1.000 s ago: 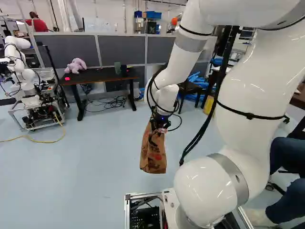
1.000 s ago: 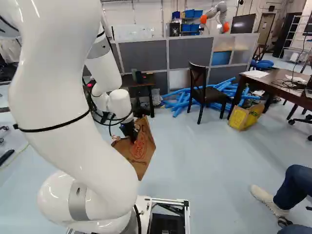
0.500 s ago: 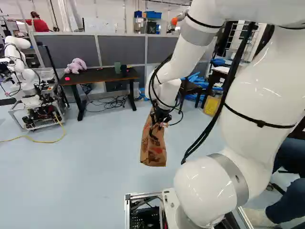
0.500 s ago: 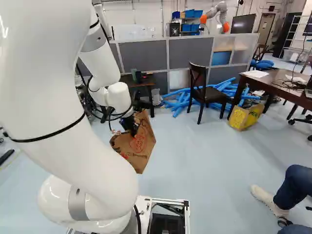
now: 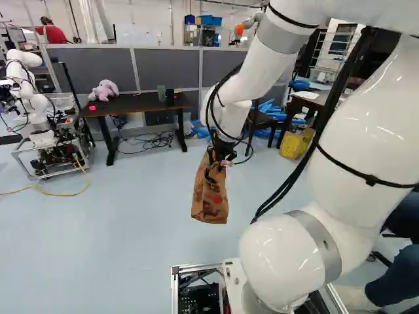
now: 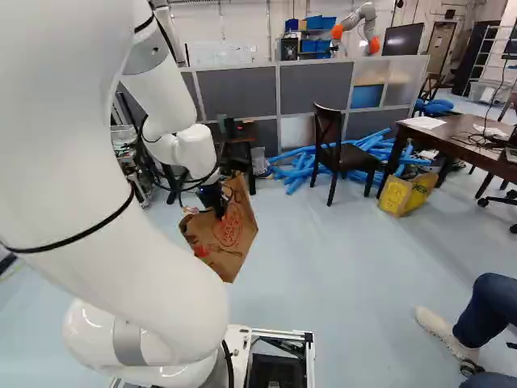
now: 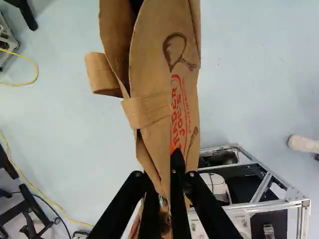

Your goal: Pick up the bag on the ground and place it on the table

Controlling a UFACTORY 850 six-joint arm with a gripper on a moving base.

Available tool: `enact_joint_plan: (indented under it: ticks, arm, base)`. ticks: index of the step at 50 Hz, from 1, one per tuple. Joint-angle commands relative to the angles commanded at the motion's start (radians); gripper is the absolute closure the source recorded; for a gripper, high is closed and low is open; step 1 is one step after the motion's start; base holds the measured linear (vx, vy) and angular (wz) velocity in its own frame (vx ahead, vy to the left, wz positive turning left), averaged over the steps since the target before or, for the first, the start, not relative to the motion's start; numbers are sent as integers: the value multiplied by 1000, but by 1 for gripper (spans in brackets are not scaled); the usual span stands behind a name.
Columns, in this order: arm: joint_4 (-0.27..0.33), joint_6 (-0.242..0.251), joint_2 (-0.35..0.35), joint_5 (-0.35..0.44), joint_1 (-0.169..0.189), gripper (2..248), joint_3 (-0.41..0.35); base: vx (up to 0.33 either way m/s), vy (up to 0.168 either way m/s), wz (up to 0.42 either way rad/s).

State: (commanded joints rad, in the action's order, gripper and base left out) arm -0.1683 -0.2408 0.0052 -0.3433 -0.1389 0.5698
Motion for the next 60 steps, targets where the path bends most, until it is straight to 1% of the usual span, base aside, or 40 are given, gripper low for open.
enact_joint_plan:
  ticks: [14,60]
  arm:
    - [0,0,32,-58,5,225,19]
    - [0,0,120,-308,23,225,98]
  base:
    - [0,0,0]
    - [0,0,0]
